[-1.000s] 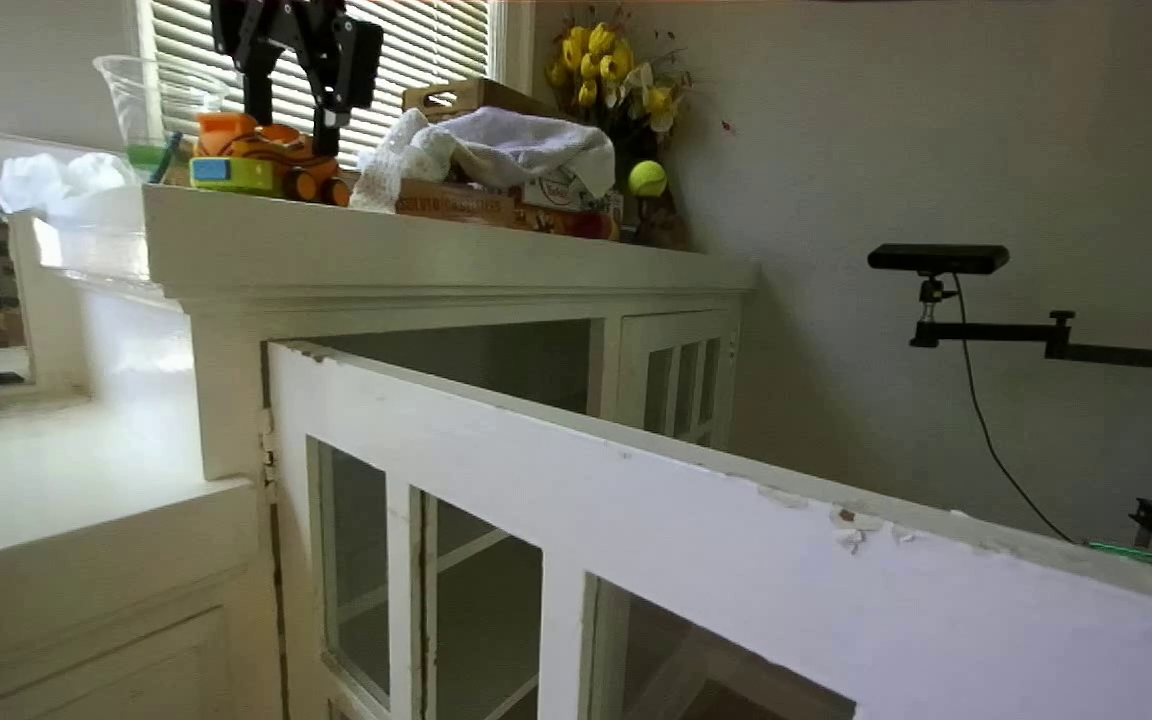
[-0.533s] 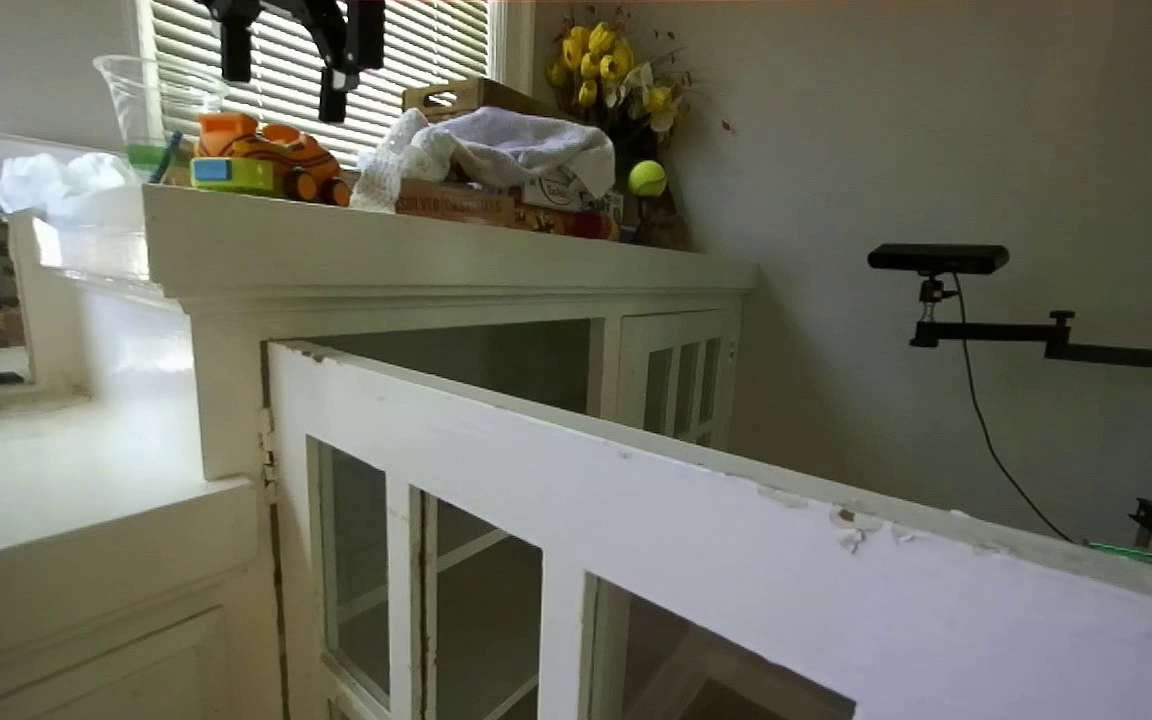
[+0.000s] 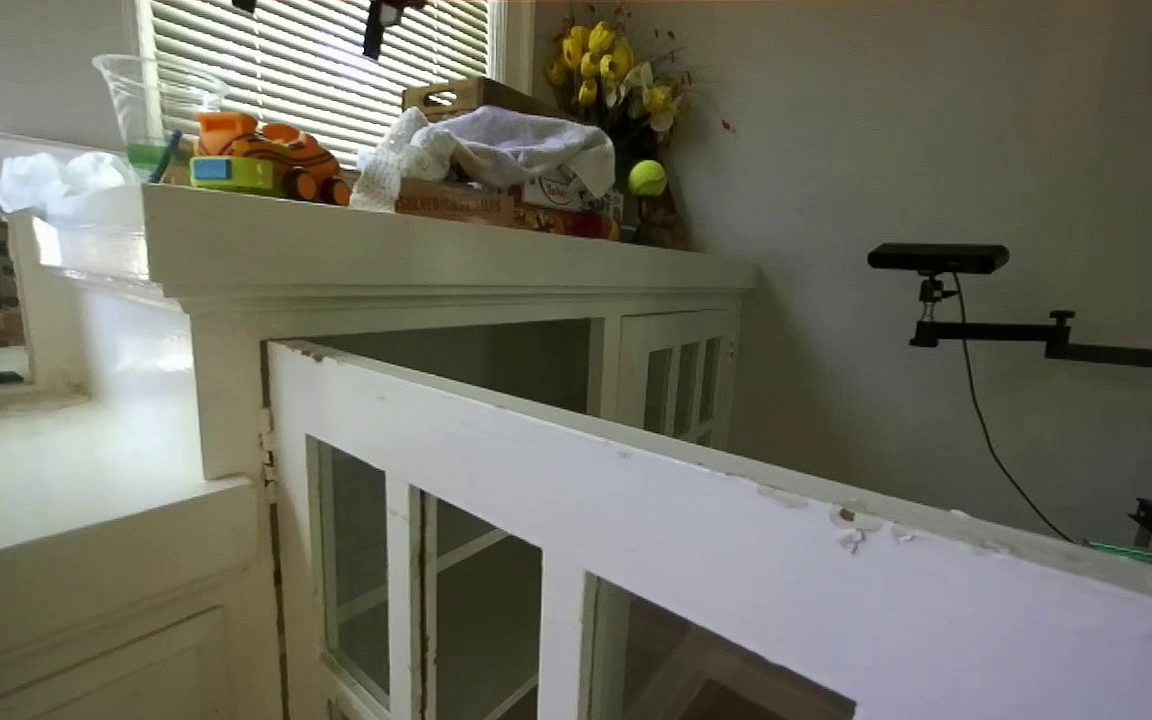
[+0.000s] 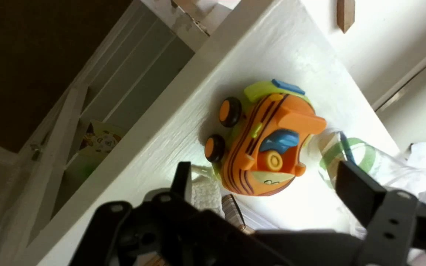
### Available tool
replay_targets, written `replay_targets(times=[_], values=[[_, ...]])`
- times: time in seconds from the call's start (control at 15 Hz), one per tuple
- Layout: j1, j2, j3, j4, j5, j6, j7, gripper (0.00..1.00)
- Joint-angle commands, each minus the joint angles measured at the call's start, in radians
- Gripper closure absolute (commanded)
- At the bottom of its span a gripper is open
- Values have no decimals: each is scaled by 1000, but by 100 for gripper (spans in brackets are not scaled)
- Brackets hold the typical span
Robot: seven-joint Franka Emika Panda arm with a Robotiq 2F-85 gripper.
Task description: Put the car on top of the cabinet.
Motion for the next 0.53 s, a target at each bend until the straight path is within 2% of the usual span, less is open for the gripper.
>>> replay_targets(times=[0.0,0.13,0.2,0.47], values=[[-13,73,37,-28,36,-60,-180,0],[-24,98,48,-46,36,-93,-287,0],[-19,53,16,-16,17,-72,-195,0],[-23,56,14,-18,17,-77,-208,0]])
